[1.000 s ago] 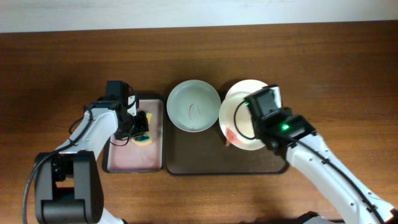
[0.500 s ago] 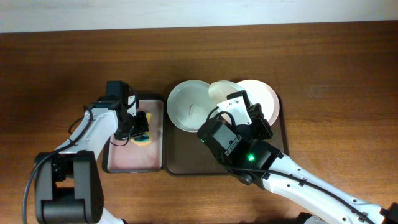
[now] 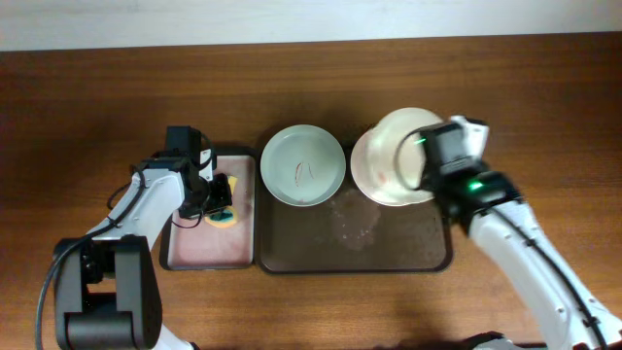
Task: Clean dirty plates on tray and stack at the side
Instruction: 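Lift the cleaned plate with the right gripper and carry it right, then set the plate on the table right, then grip the pale-green plate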
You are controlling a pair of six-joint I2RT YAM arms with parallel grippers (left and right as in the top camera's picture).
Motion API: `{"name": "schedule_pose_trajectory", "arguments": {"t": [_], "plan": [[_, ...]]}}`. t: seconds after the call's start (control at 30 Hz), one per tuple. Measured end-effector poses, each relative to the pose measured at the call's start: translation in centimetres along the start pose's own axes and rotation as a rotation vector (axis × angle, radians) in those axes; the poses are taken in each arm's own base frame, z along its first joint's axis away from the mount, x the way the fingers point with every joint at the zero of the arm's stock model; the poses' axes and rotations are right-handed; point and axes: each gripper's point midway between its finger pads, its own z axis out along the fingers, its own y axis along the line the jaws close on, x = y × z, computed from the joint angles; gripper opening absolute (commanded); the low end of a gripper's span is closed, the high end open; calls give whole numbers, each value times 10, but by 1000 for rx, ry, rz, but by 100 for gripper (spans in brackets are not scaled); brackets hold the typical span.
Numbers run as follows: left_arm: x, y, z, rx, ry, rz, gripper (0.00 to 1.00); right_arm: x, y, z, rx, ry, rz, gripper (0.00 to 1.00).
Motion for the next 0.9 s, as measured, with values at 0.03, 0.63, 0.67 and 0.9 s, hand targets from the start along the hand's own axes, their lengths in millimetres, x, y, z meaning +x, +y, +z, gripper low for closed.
{"name": "schedule_pose_trajectory", "arguments": {"t": [0.03, 0.63, 0.67, 0.9], "plan": [[0, 0, 0, 0, 0, 0, 0, -1, -13, 6, -8, 29, 54, 4], [0, 1, 0, -3, -1, 0, 0, 48, -171, 90, 108, 367, 603, 49], [0, 1, 0, -3, -1, 0, 0, 43, -171, 92, 102, 349, 606, 49], [0, 1, 0, -3, -1, 0, 0, 13, -108, 91, -278, 301, 495, 58]]}}
